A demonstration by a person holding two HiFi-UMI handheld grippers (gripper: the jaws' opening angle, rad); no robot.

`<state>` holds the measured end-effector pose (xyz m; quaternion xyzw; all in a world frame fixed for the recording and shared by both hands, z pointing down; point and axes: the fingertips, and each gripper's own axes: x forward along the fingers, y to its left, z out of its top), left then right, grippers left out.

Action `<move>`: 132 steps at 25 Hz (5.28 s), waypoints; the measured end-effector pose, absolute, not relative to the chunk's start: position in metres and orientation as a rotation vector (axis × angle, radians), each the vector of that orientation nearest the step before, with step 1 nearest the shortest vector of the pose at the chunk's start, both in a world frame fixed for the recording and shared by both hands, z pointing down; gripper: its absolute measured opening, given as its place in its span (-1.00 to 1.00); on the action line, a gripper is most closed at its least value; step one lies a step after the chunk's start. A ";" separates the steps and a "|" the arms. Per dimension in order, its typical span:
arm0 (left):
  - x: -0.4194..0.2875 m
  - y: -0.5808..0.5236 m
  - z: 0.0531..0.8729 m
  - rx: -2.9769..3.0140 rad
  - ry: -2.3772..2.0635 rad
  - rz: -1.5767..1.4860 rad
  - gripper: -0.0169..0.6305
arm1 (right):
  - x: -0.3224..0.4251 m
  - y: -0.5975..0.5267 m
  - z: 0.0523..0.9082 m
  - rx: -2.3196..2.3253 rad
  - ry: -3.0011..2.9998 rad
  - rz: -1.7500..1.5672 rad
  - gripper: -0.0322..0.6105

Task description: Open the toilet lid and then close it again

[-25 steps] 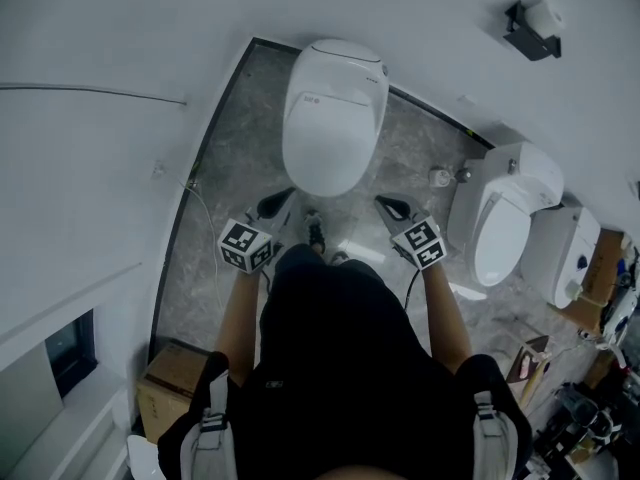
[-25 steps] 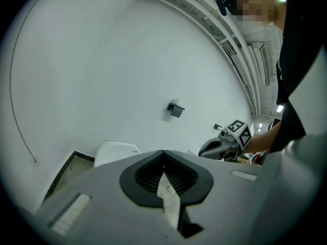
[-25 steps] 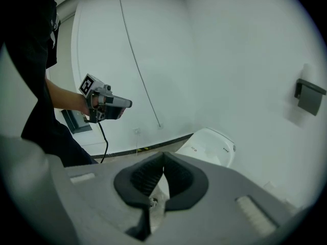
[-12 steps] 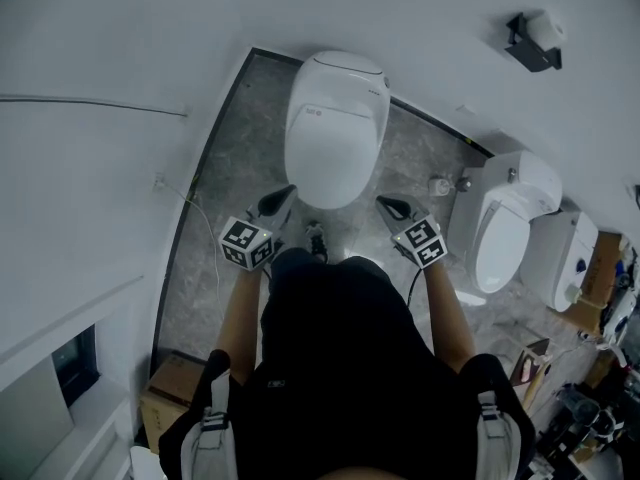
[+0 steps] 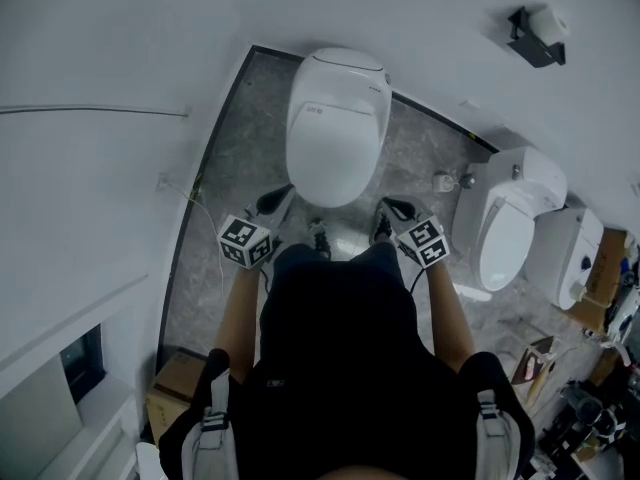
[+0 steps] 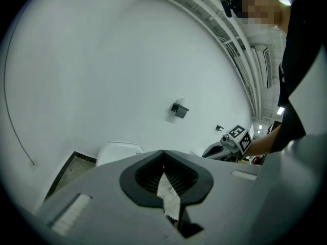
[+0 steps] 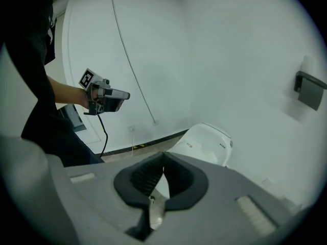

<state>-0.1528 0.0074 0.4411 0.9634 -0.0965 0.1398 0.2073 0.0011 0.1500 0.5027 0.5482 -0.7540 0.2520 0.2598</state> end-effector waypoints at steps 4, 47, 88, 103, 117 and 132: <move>-0.142 0.009 0.445 2.660 -0.307 0.387 -0.91 | 0.009 0.146 0.507 1.438 -2.061 0.682 -0.89; -0.144 -0.009 0.753 2.303 -0.443 0.686 -0.91 | 0.056 0.122 0.769 1.401 -1.940 1.019 -0.89; -0.144 0.014 0.993 1.830 -0.586 0.664 -0.06 | 0.045 0.135 0.996 1.620 -1.751 1.659 -0.24; -0.151 0.016 0.980 1.773 -0.605 0.602 -0.17 | -0.017 0.100 0.954 1.449 -1.966 1.601 -0.77; -0.169 0.009 0.977 1.719 -0.628 0.503 -0.81 | -0.002 0.154 0.969 1.477 -1.825 1.714 -0.67; -0.169 0.007 0.941 1.688 -0.558 0.340 -0.83 | 0.000 0.150 0.945 1.572 -1.813 1.747 -0.26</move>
